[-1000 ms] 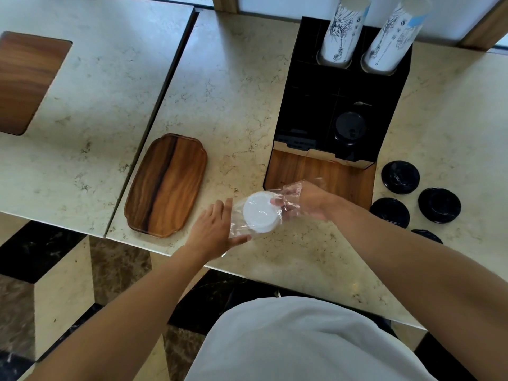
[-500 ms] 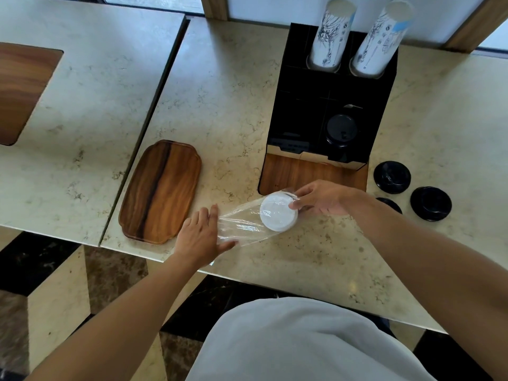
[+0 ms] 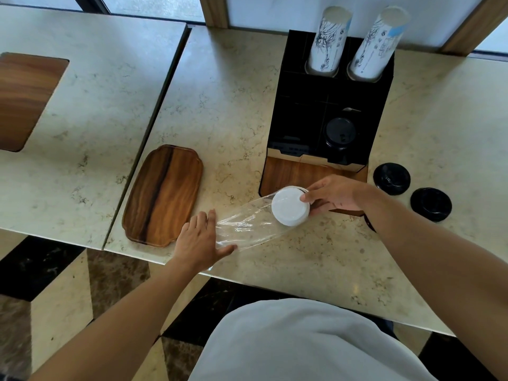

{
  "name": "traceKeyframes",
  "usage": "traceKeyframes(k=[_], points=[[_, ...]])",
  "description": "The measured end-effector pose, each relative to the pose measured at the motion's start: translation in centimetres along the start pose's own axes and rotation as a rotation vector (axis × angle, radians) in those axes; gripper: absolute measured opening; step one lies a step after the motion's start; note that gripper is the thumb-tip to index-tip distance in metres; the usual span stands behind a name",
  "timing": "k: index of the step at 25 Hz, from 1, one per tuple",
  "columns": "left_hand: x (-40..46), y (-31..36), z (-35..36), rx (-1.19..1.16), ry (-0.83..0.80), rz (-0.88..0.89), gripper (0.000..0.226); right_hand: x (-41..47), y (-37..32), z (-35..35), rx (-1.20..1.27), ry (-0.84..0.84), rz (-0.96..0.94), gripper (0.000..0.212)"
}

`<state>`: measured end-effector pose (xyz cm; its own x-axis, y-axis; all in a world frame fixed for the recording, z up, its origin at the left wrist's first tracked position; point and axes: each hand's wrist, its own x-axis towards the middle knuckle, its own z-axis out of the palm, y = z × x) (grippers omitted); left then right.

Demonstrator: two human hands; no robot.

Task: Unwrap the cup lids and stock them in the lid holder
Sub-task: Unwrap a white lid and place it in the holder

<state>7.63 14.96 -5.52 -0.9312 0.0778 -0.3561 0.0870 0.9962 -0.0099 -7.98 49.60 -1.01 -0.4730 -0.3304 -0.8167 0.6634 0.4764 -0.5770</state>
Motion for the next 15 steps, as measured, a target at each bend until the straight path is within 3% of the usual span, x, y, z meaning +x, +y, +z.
traceKeyframes(k=[5, 7, 11, 15], points=[[0.0, 0.9, -1.3, -0.065, 0.012, 0.059, 0.126, -0.5, 0.8, 1.0, 0.094, 0.033, 0.028, 0.051], [0.5, 1.7, -2.2, -0.131, 0.098, 0.136, 0.109, -0.6, 0.9, 1.5, 0.097, 0.056, 0.044, 0.049], [1.9, 4.4, -3.7, -0.141, 0.271, 0.414, 0.05, -0.9, 0.9, 2.6, 0.021, 0.177, 0.032, 0.042], [3.2, 6.8, -3.7, -0.021, 0.143, 0.611, 0.038, -1.1, 1.3, 2.7, -0.148, 0.222, -0.023, 0.046]])
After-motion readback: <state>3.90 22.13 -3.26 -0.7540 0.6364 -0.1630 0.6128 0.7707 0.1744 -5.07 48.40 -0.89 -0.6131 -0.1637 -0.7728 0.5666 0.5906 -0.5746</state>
